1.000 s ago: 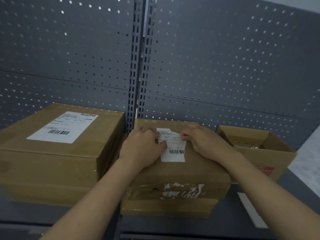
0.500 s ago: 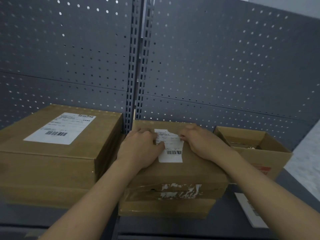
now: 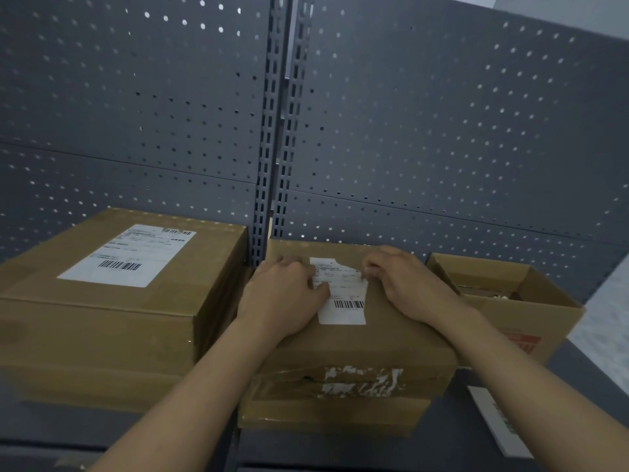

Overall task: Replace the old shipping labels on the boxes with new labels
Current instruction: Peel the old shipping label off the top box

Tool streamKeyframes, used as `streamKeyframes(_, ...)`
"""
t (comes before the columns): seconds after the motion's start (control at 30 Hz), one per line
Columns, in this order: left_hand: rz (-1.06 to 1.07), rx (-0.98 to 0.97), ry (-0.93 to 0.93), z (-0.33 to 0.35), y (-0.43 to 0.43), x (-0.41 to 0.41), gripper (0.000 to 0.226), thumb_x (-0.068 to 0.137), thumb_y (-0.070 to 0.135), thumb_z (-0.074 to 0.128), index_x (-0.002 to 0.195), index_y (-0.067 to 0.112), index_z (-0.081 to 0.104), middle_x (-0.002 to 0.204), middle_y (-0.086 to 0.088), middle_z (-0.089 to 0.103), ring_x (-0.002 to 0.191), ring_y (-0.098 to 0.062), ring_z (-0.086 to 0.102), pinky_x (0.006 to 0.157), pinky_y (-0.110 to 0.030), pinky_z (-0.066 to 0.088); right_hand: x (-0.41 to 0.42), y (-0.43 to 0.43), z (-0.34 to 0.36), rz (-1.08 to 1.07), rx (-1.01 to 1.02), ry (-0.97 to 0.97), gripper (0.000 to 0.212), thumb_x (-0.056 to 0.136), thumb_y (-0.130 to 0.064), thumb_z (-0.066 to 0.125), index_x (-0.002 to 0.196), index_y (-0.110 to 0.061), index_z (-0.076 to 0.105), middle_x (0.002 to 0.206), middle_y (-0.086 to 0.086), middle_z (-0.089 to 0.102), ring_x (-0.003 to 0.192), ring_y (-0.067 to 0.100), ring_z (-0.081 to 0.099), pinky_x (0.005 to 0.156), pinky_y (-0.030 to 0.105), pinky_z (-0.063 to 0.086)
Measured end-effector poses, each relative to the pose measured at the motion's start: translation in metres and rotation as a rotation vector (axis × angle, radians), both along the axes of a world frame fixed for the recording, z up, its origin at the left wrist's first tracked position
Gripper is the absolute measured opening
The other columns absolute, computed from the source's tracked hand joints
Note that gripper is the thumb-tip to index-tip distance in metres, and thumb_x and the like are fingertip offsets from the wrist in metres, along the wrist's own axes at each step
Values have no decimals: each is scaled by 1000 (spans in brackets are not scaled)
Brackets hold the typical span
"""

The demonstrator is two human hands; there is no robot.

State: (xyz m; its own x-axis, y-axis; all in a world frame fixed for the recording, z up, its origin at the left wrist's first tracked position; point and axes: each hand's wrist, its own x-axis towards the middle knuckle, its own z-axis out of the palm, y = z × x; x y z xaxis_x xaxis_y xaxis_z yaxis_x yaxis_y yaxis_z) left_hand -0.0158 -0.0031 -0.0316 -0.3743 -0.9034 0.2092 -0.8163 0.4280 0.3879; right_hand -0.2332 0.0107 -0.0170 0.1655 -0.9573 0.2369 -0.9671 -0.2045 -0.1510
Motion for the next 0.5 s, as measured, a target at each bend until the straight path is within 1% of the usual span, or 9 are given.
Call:
streamKeyframes(0.07, 4, -3, 3, 0, -1, 0, 47, 97, 50, 45, 137, 26, 57, 148, 4, 46, 134, -20, 39, 109, -36, 33, 1, -1, 0, 6, -6, 20, 19, 104, -24, 44, 97, -23, 62, 99, -7, 53, 93, 11, 50, 82, 30, 45)
streamKeyframes(0.17, 7, 4, 9, 0, -1, 0, 48, 97, 51, 46, 138, 27, 55, 150, 5, 44, 136, -20, 38, 109, -37, 33, 4, -2, 0, 12, 11, 111, 20, 103, -22, 43, 101, -22, 62, 102, -5, 55, 92, 15, 51, 83, 36, 48)
streamKeyframes(0.3, 11, -1, -2, -1, -1, 0, 49, 97, 51, 46, 139, 28, 54, 150, 5, 44, 135, -21, 39, 108, -37, 34, 7, -2, 0, 35, 0, 210, 20, 101, -14, 43, 100, -19, 62, 101, -4, 53, 92, 15, 48, 78, 33, 44)
streamKeyframes(0.37, 12, 0, -4, 0, -1, 0, 49, 97, 51, 46, 139, 28, 54, 149, 5, 45, 134, -21, 40, 107, -37, 35, 7, -3, 0, 52, 14, 211, 19, 101, -12, 42, 93, -18, 59, 94, -6, 49, 87, 14, 45, 72, 31, 40)
streamKeyframes(0.4, 11, 0, -2, 0, 0, -1, 48, 97, 50, 46, 138, 27, 55, 149, 5, 45, 133, -21, 40, 107, -37, 35, 6, -4, 1, 58, 28, 200, 18, 101, -11, 42, 92, -17, 57, 92, -7, 48, 86, 14, 44, 72, 31, 39)
streamKeyframes(0.47, 9, 2, 3, -1, 0, 0, 48, 97, 50, 46, 138, 27, 56, 148, 5, 46, 134, -20, 40, 107, -37, 35, 4, -5, 1, 58, 59, 147, 17, 102, -15, 42, 91, -18, 55, 91, -7, 49, 88, 14, 46, 76, 32, 42)
streamKeyframes(0.5, 7, 5, 5, -1, -1, 0, 48, 97, 50, 46, 138, 27, 56, 148, 6, 46, 134, -20, 40, 107, -37, 35, 2, -4, 2, 55, 62, 89, 18, 103, -18, 42, 90, -20, 54, 91, -8, 50, 88, 15, 47, 76, 31, 42)
